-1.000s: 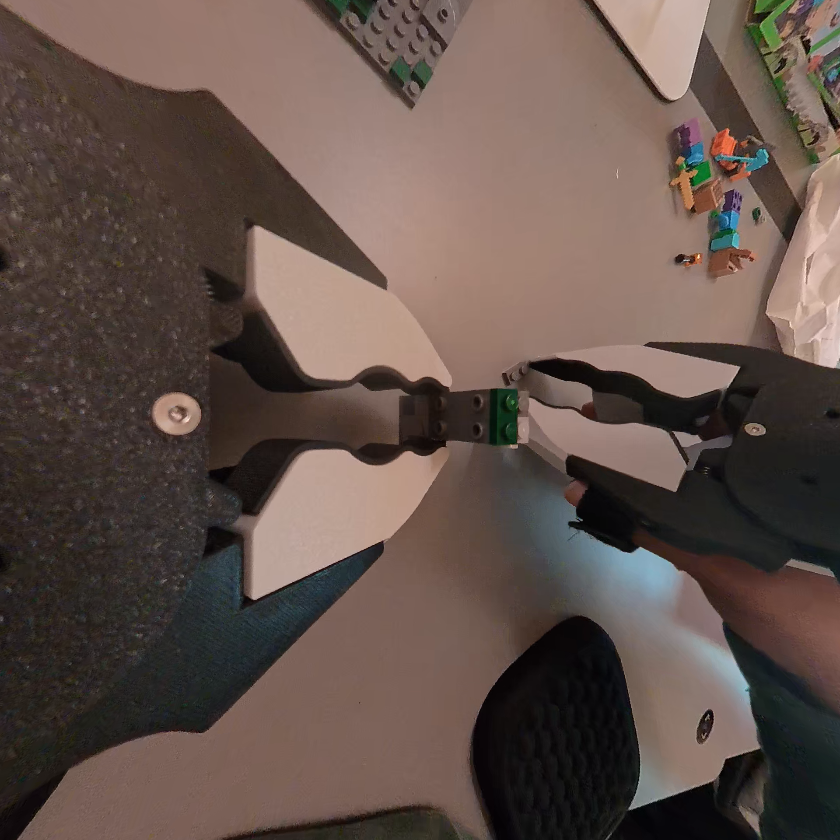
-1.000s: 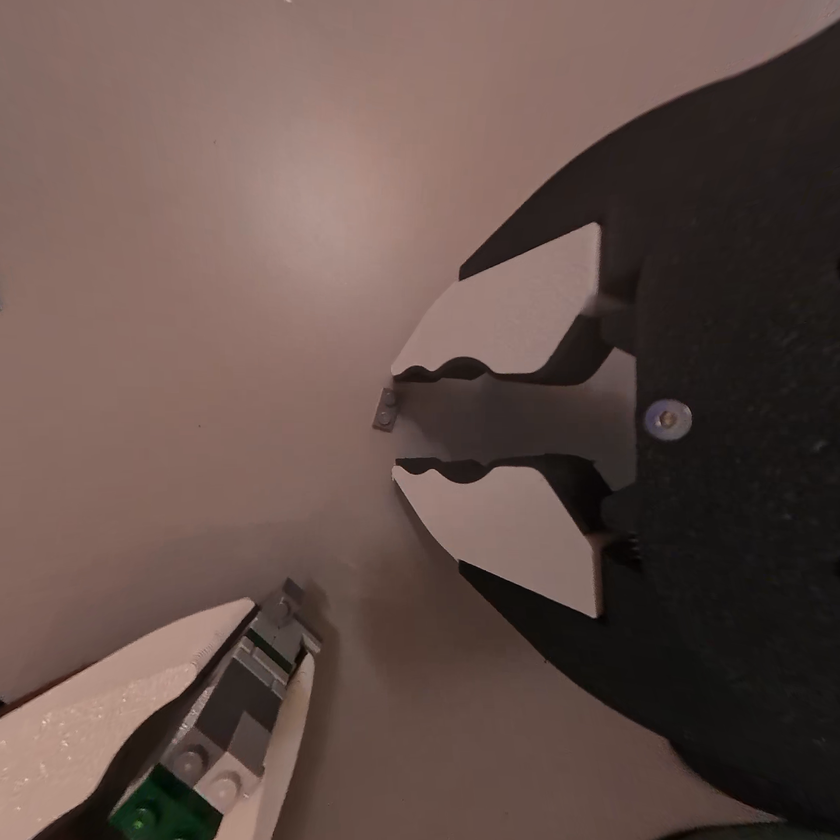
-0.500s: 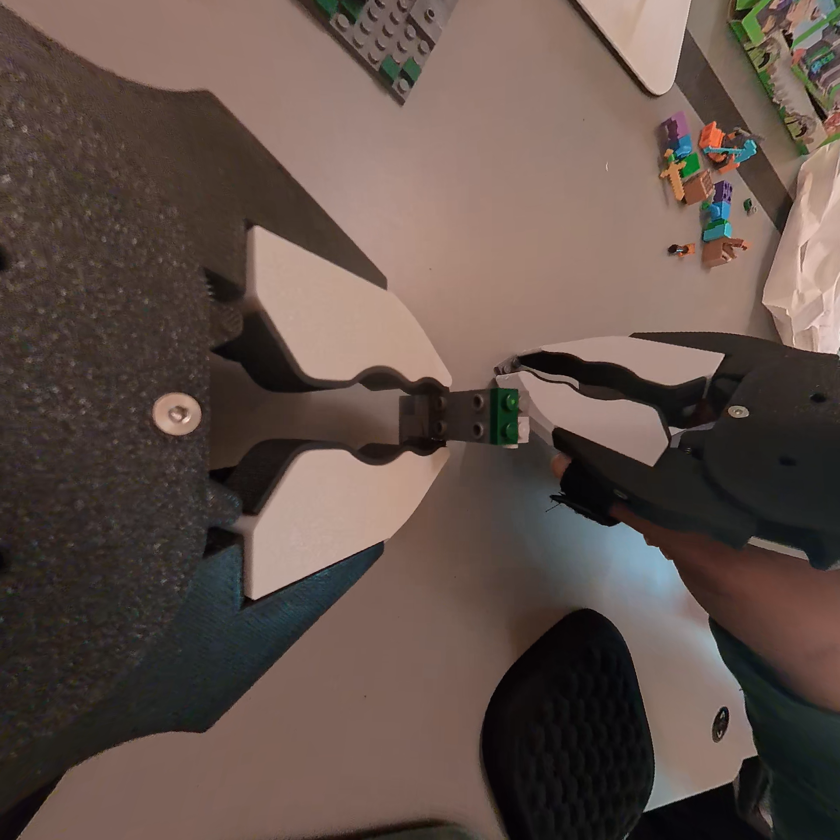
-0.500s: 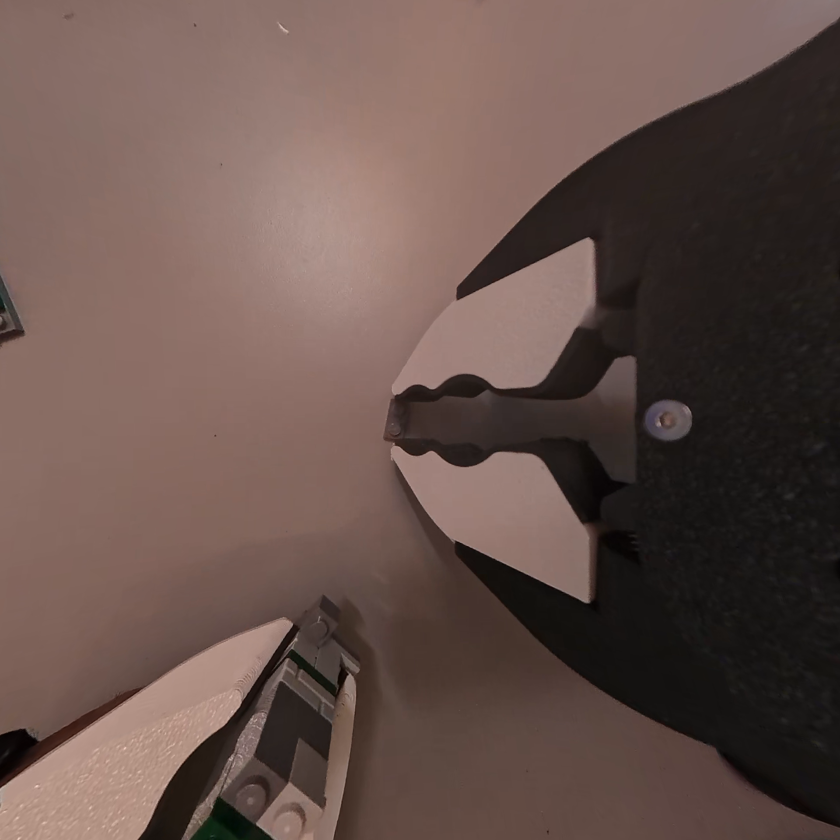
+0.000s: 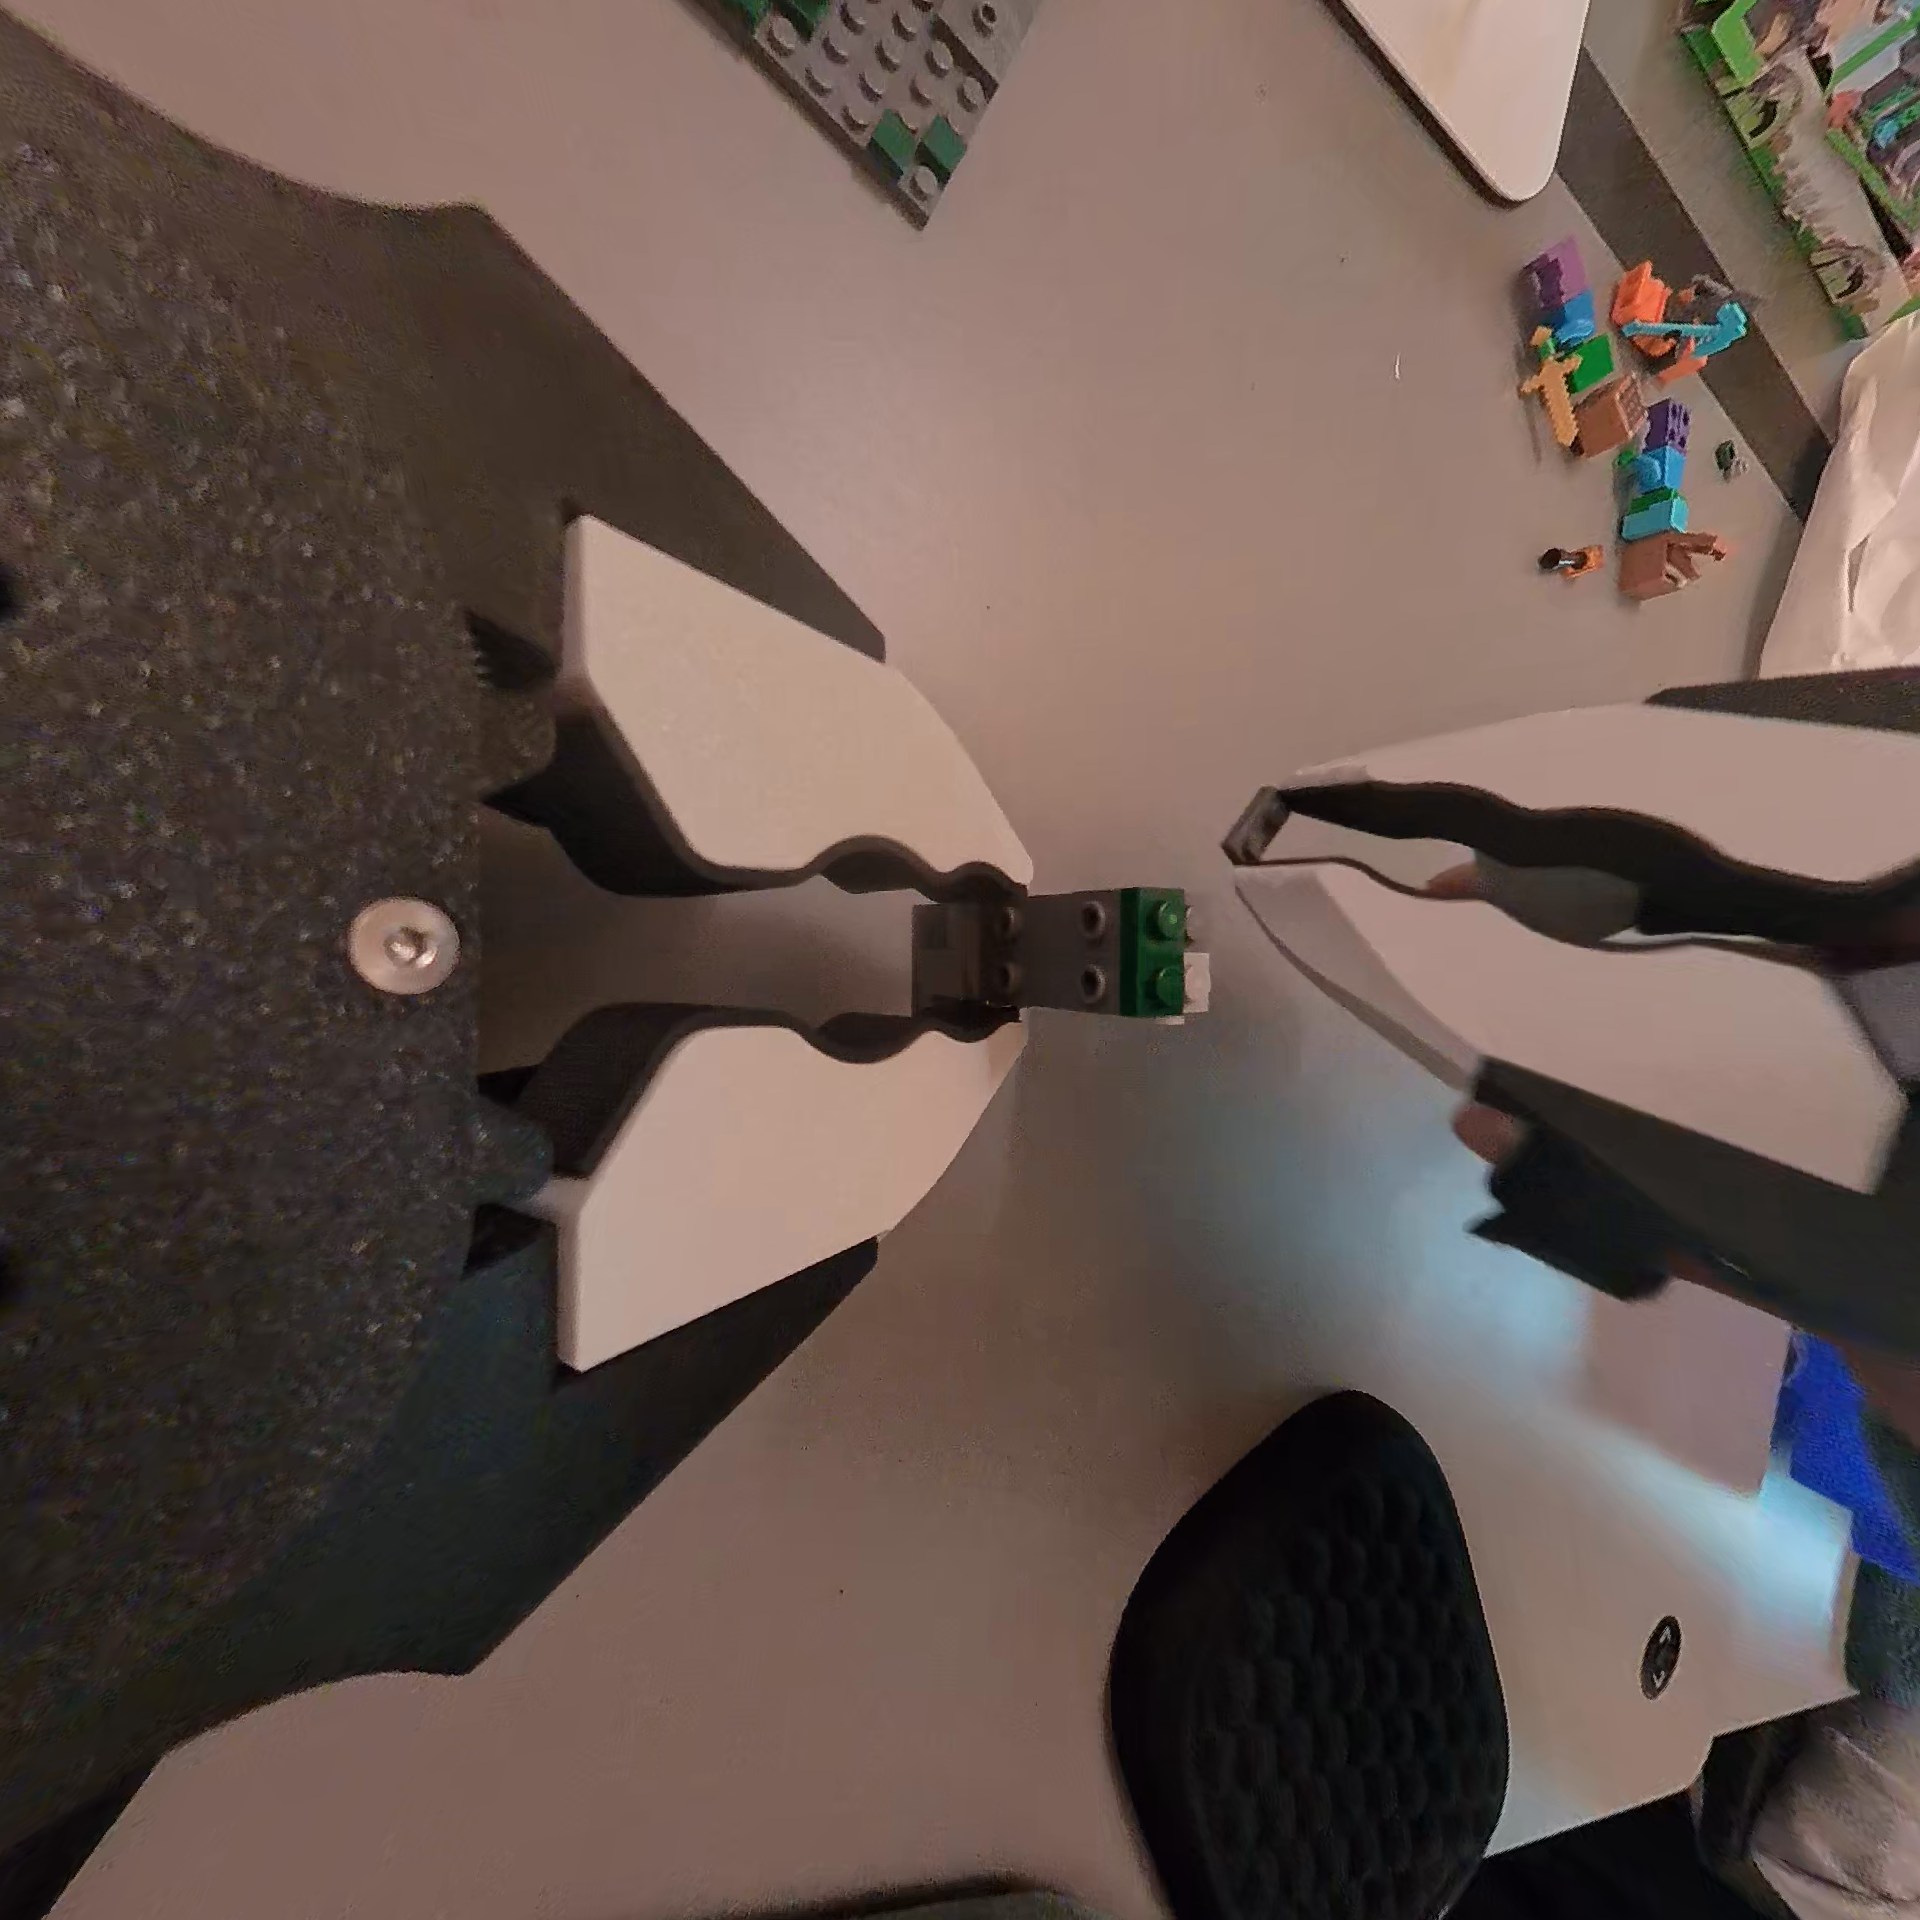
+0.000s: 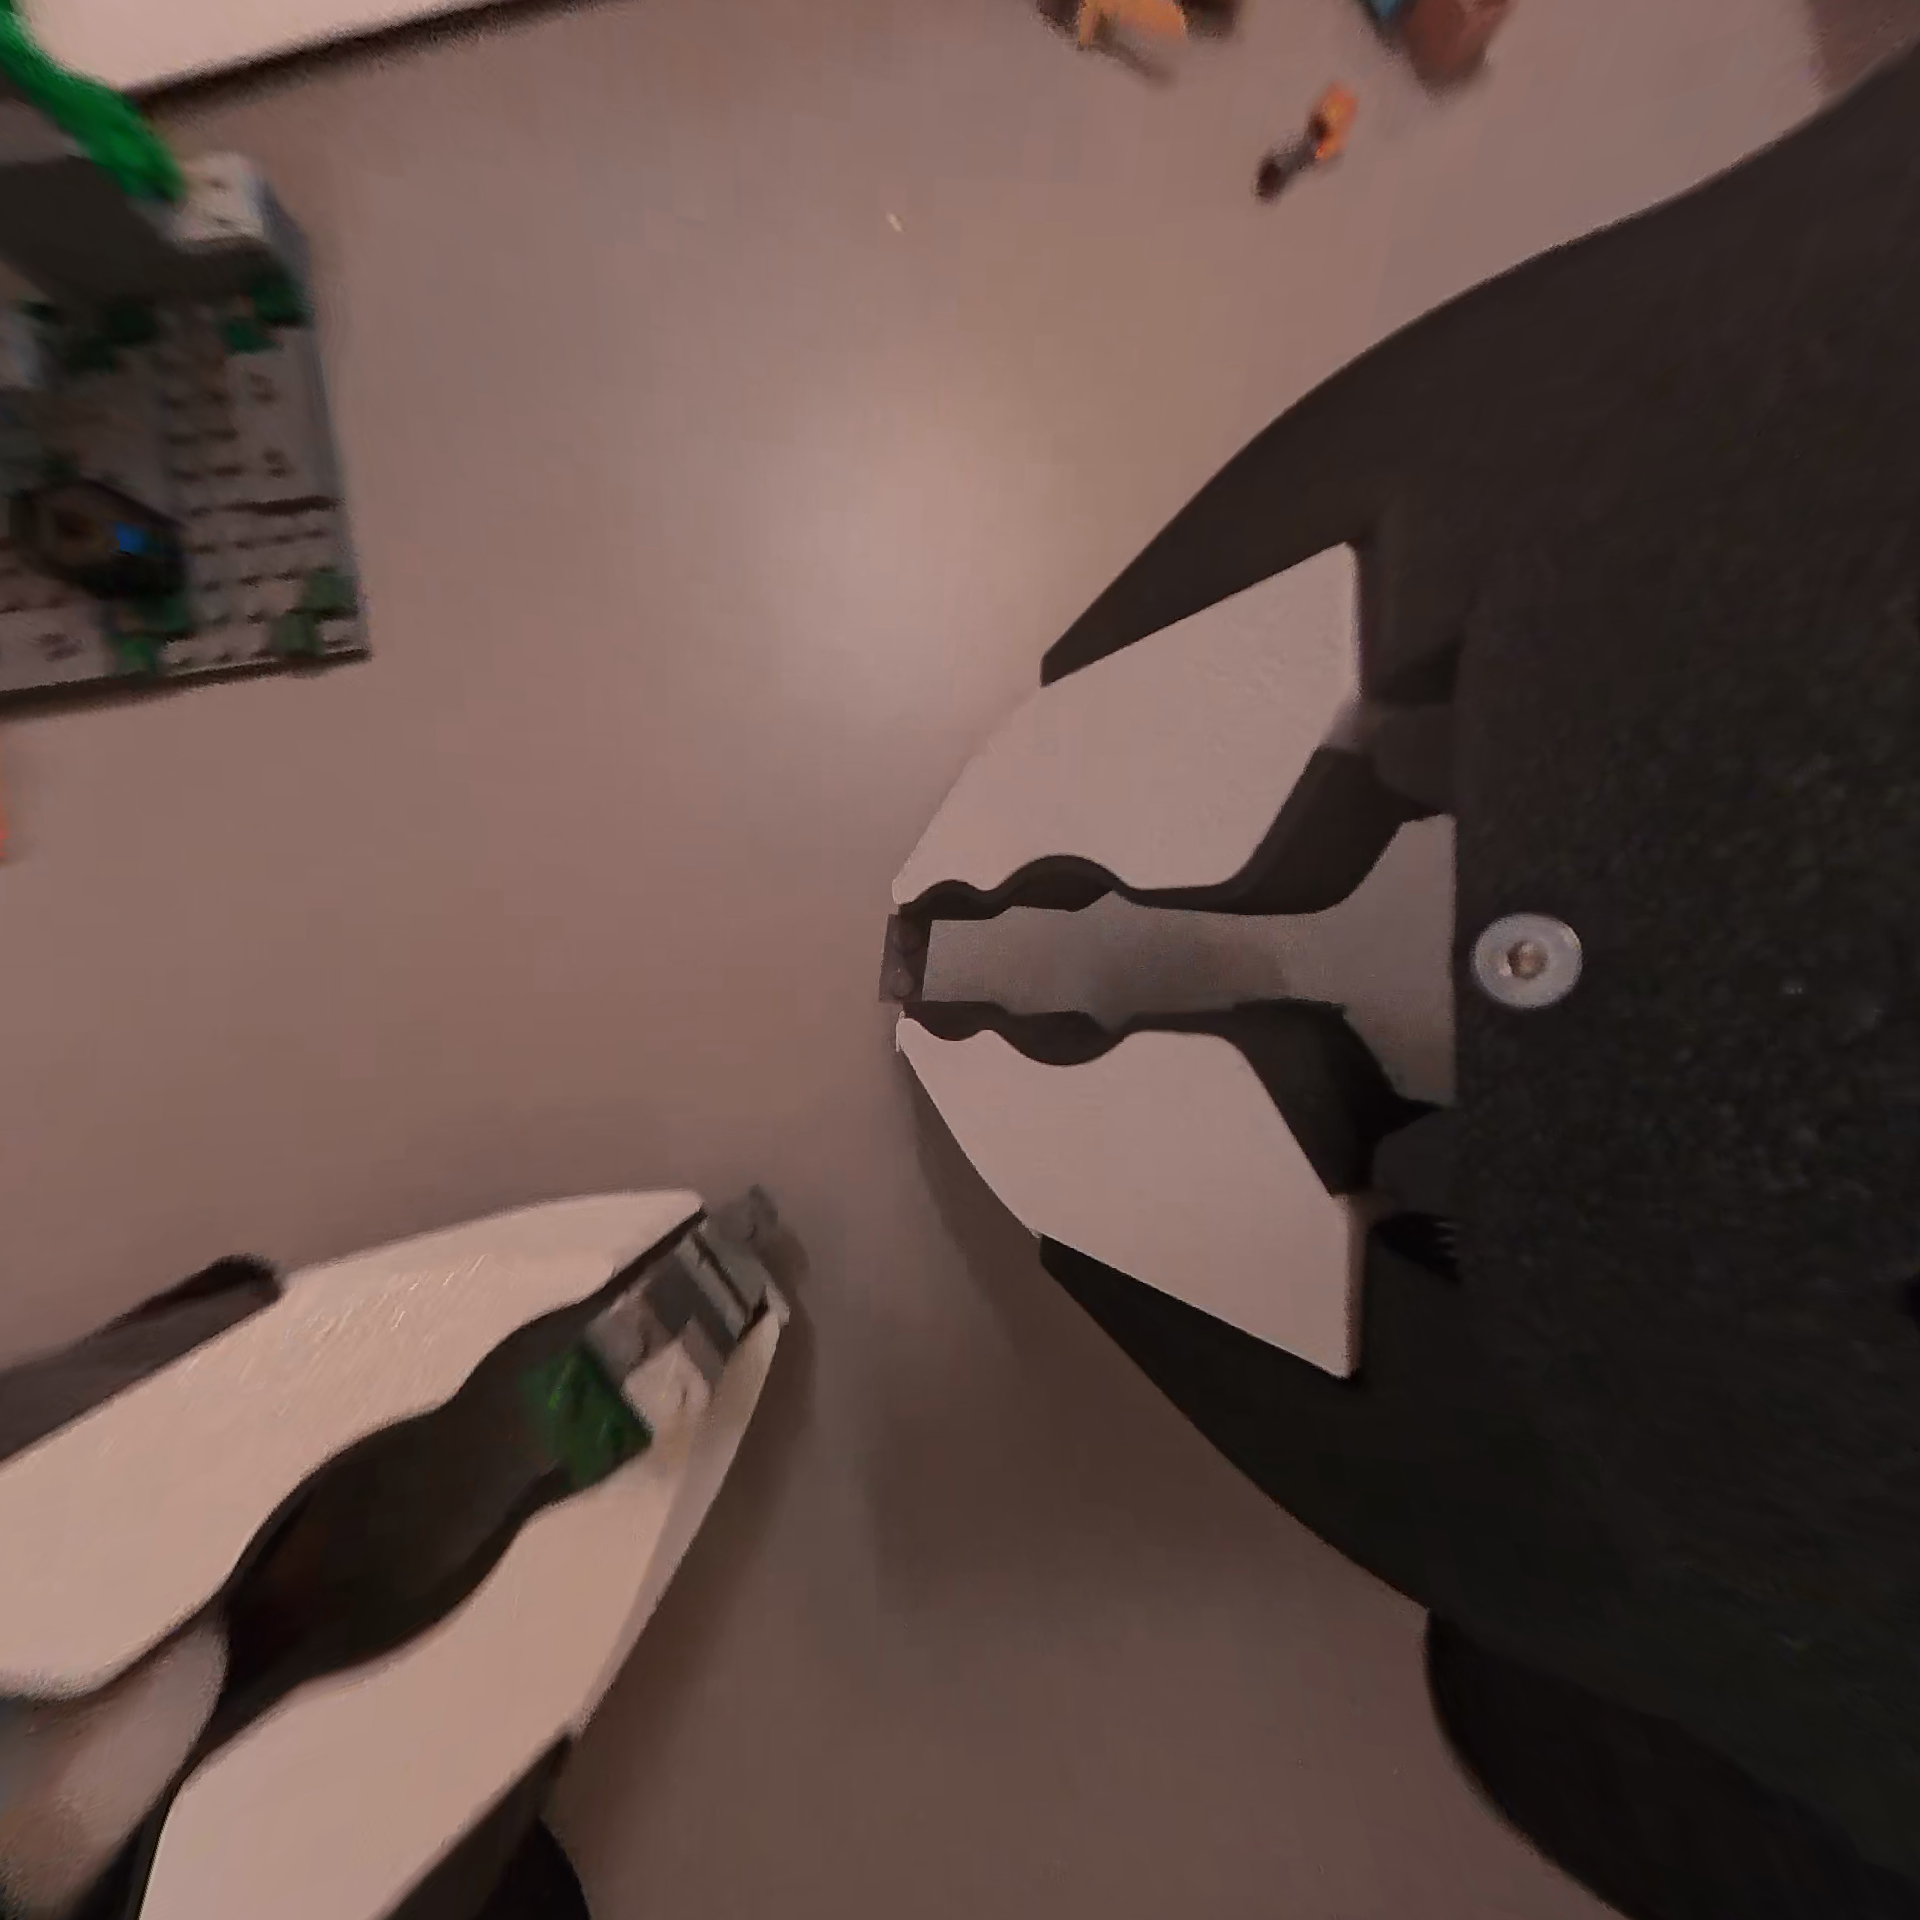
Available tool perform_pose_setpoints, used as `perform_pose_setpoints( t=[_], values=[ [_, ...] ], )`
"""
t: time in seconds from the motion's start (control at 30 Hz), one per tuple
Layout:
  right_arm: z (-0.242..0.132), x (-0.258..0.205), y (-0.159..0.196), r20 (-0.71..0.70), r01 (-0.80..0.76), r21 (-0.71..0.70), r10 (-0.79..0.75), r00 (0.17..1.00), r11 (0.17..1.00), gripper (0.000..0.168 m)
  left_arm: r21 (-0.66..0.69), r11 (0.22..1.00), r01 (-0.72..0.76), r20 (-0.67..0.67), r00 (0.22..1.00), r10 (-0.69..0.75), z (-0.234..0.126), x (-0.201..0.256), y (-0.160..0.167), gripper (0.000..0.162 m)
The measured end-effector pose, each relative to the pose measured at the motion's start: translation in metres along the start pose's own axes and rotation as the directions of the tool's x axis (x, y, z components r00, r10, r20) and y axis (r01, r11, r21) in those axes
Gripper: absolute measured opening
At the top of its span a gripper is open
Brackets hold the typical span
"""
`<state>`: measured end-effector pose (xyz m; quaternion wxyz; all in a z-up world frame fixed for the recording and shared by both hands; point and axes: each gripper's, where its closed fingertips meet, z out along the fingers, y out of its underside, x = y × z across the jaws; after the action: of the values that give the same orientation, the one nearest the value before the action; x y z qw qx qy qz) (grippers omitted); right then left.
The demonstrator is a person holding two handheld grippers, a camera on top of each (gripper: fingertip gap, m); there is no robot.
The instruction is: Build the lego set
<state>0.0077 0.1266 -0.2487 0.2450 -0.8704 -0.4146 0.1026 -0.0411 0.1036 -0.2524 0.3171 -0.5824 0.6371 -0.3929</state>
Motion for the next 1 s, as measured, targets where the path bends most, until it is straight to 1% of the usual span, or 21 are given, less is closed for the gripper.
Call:
perform_pose_setpoints(
  t=[0.1,0.2,0.3,0.4,0.53,1.0],
  values=[
    [-0.018,-0.016,-0.023,0.079,0.152,0.066,-0.157,0.985,0.986,0.015,0.0,1.0,0.001,-0.001,1.0,-0.001,0.0,0.0,0.0,0.019],
    [-0.034,-0.035,-0.04,0.148,0.314,0.122,-0.33,0.932,0.941,0.015,-0.003,1.0,-0.001,-0.003,1.0,0.001,0.0,0.0,0.0,0.019],
    [-0.041,-0.046,-0.049,0.195,0.406,0.131,-0.425,0.884,0.904,0.015,-0.006,1.0,-0.005,-0.005,1.0,0.005,0.001,0.001,0.001,0.019],
    [-0.04,-0.049,-0.053,0.22,0.447,0.108,-0.46,0.86,0.888,0.015,-0.009,1.0,-0.009,-0.006,1.0,0.009,0.001,0.001,0.001,0.019],
    [-0.034,-0.049,-0.052,0.248,0.467,0.074,-0.469,0.847,0.881,0.015,-0.006,1.0,-0.01,-0.007,1.0,0.01,0.0,0.001,0.001,0.019],
    [-0.023,-0.053,-0.043,0.287,0.484,0.035,-0.472,0.834,0.875,0.015,-0.014,1.0,-0.025,-0.025,0.999,0.025,0.002,0.005,0.002,0.019]
  ],
)
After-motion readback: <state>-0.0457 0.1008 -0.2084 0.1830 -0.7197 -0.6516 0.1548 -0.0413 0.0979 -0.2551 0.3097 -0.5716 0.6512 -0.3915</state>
